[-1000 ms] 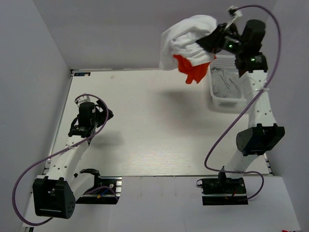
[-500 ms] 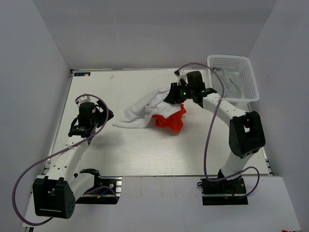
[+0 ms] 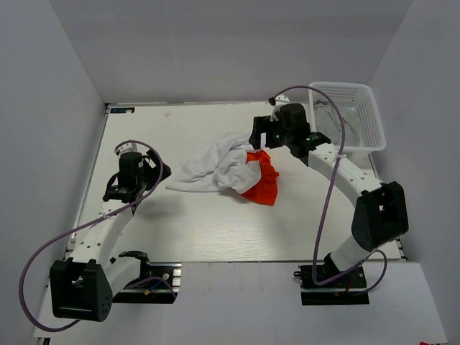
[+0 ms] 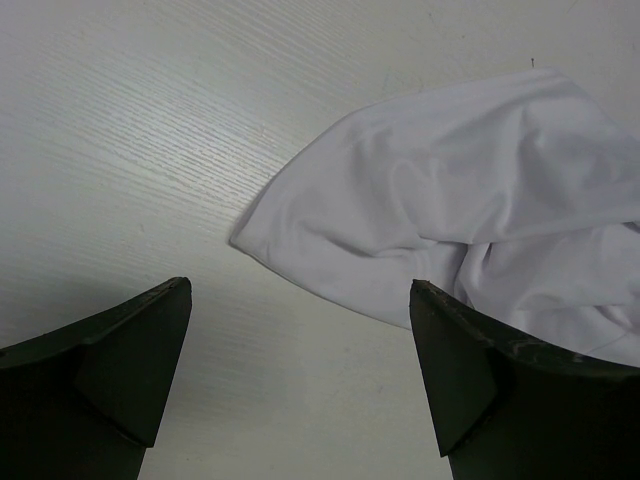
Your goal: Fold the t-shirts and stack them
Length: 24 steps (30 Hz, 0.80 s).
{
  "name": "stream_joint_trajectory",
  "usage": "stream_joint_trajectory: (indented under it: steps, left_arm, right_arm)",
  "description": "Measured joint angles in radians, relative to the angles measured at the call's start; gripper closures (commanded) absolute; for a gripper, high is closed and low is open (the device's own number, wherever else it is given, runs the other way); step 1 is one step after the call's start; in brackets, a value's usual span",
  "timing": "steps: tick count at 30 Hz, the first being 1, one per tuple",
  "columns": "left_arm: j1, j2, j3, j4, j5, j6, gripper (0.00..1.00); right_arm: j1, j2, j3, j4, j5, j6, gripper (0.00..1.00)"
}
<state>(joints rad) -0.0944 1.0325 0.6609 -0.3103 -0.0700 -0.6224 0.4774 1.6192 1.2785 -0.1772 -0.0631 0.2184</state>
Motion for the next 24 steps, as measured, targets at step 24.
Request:
stream_joint_trajectory:
  steps: [24]
  left_arm:
    - [-0.006,0.18,0.002,0.058,0.183,0.077,0.0]
  right_arm:
    - [0.031,-0.097,-0.189,-0.293,0.298,-0.154,0.1]
